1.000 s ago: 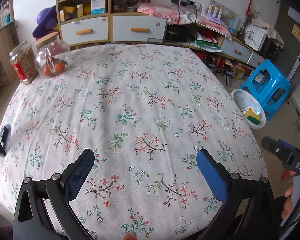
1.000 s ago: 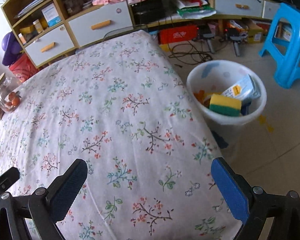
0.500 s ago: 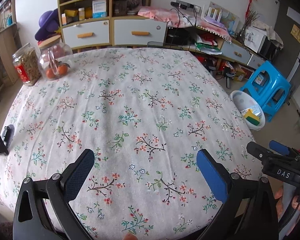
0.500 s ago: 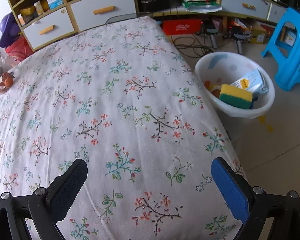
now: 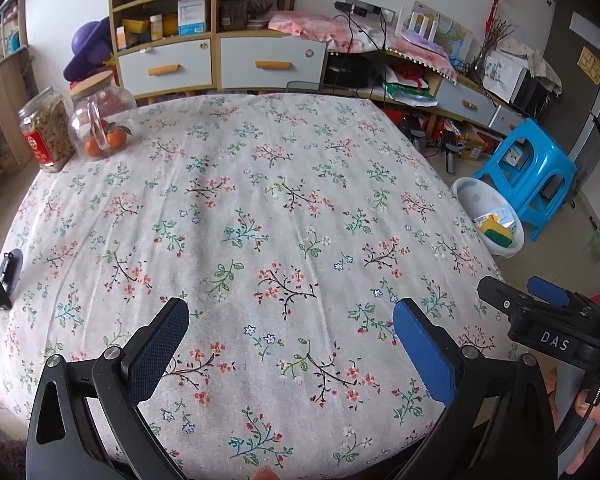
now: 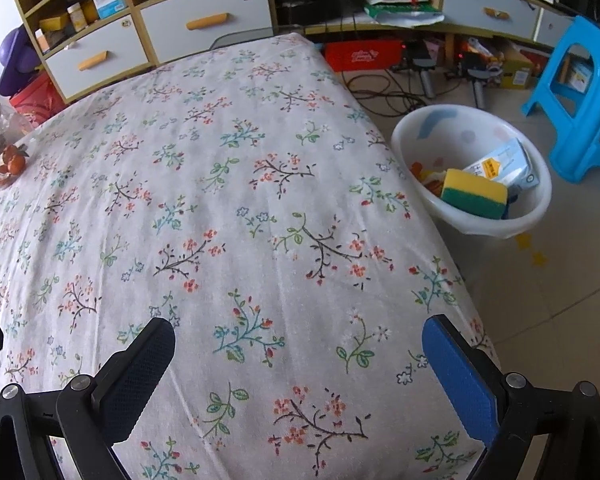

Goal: Collect trash

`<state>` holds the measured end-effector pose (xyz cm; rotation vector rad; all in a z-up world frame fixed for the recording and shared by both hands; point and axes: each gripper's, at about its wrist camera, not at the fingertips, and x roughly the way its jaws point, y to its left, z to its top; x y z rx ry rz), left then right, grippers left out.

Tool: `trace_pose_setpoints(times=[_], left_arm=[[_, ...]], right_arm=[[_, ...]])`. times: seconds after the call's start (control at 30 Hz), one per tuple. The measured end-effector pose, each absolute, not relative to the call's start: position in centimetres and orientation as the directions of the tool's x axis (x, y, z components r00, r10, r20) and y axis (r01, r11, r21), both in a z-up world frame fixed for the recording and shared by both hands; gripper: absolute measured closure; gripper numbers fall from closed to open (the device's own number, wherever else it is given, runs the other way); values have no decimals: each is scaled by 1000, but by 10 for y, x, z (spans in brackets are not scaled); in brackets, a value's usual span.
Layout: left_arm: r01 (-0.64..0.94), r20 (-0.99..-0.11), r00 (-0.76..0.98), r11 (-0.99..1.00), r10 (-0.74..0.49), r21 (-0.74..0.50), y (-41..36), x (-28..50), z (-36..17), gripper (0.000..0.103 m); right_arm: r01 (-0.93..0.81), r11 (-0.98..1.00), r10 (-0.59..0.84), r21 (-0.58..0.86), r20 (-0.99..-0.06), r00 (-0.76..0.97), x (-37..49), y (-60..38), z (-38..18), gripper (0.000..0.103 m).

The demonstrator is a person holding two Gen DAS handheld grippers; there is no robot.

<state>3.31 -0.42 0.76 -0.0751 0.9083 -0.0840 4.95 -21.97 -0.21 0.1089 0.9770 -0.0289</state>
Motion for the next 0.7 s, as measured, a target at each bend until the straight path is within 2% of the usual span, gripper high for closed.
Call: trace_pose_setpoints(times=[0.5,0.7], left_arm=[[21,-793,602,995,-89,-96,-4,38,4,0],[-30,-825,558,992,-86,-124,11,51,-5,0]], right_arm=[[48,996,36,78,-813,581,46,-211,4,1],[34,996,44,77,-822,568,51,-203,-1,1]])
